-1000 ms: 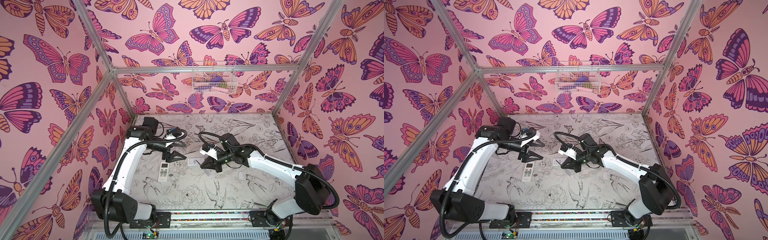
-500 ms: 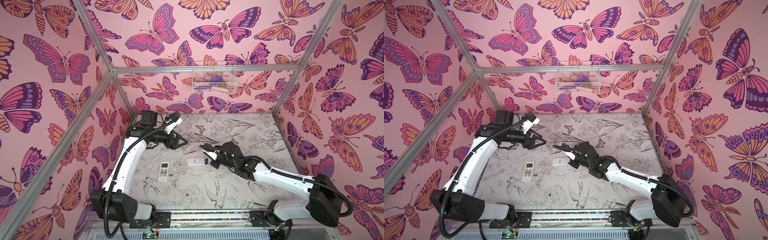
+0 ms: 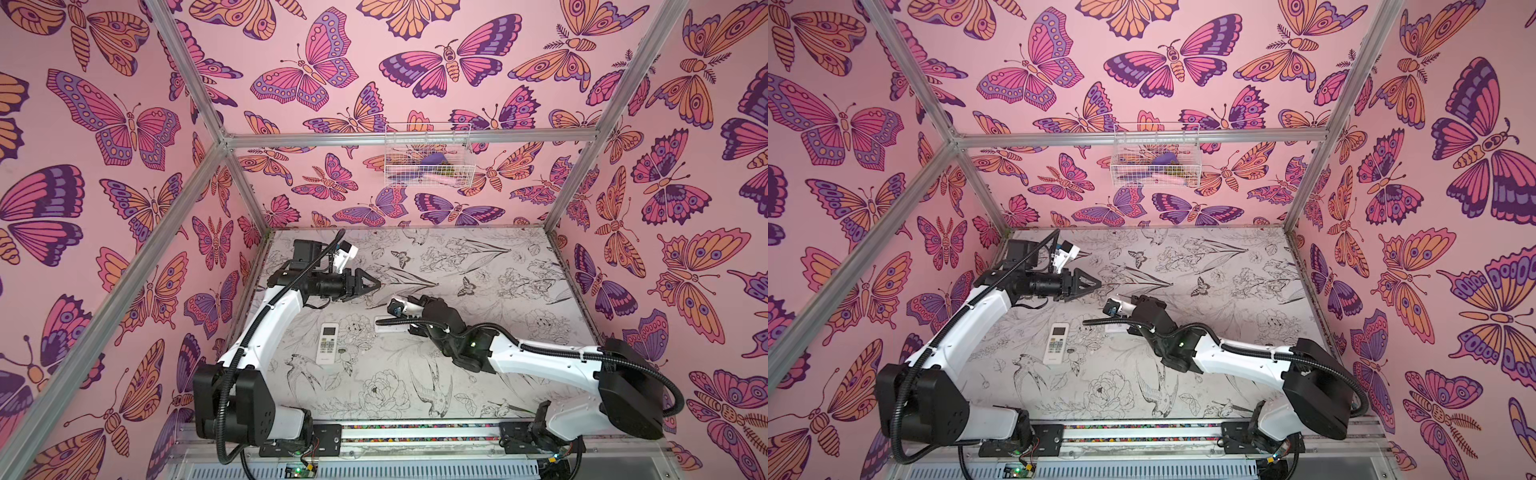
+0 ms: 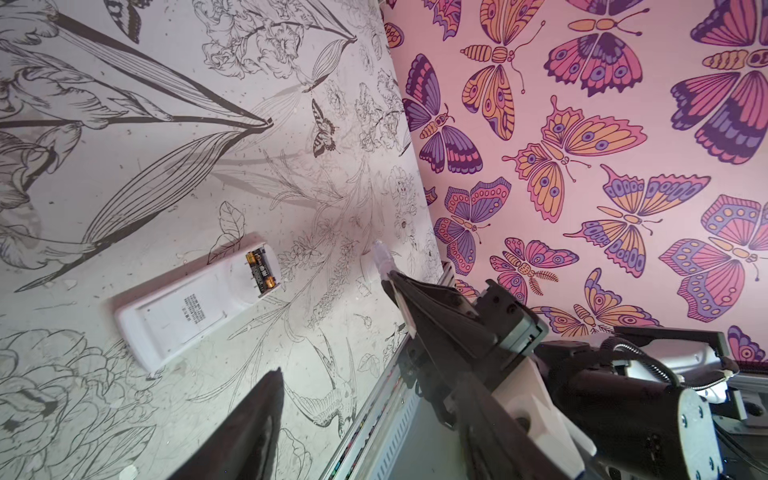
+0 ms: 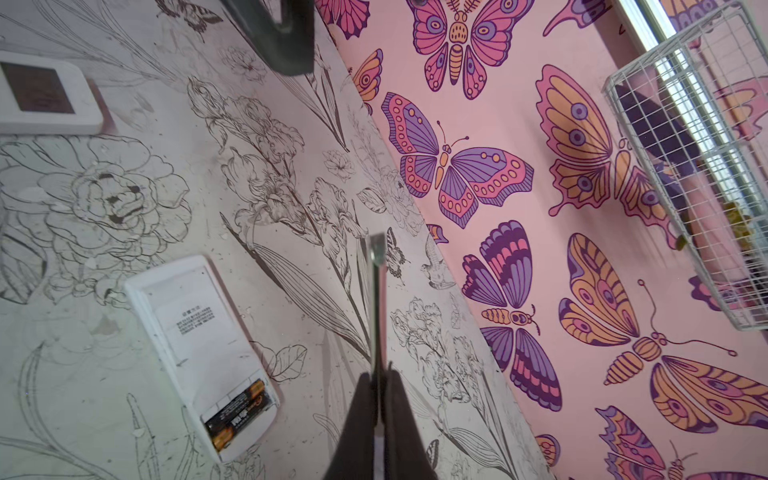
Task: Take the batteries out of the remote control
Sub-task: 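Grasp the screwdriver shaft with the left gripper while the right gripper holds it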
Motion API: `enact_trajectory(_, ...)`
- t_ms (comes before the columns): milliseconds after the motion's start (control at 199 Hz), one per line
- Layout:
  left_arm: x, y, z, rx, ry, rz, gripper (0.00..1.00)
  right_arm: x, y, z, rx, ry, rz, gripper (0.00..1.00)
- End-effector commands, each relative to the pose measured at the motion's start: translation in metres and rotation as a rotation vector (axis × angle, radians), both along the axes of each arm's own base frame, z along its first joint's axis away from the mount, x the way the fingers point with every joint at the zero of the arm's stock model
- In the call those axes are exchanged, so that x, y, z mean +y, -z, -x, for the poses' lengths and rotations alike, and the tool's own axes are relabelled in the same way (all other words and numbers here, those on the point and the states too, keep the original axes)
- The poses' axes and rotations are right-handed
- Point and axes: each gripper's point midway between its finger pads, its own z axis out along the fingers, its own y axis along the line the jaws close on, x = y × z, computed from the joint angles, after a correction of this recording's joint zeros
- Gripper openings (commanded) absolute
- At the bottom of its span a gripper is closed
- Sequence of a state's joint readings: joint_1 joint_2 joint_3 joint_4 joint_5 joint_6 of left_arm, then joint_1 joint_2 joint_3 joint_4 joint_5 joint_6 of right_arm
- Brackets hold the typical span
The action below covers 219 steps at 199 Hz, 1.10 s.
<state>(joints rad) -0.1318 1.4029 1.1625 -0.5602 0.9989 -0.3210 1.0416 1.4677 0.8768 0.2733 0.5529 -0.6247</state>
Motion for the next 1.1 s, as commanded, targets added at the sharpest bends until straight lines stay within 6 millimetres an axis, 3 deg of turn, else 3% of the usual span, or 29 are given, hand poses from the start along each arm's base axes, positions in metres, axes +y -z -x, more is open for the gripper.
enact_trajectory(0,-0.007,-0.008,0.003,-0.018,0.020,0.054,0.66,0.006,-0.025,-0.007,-0.055,0.021,-0.005,0.00)
enact_trajectory(101,-0.012,0.007,0.003,0.025,0.000,0.042,0.62,0.012,-0.020,-0.007,-0.042,0.002,-0.001,0.00)
enact_trajectory(473,-0.032,0.010,0.013,-0.001,0.065,0.029,0.57,0.031,-0.004,0.000,0.083,-0.065,-0.001,0.00)
enact_trajectory(775,-0.040,0.024,0.016,0.012,0.073,-0.013,0.49,0.032,-0.003,0.003,0.128,-0.075,-0.045,0.00)
enact_trajectory(1097,-0.040,0.037,0.017,-0.004,0.077,-0.051,0.34,0.033,0.000,0.001,0.140,-0.074,-0.060,0.00)
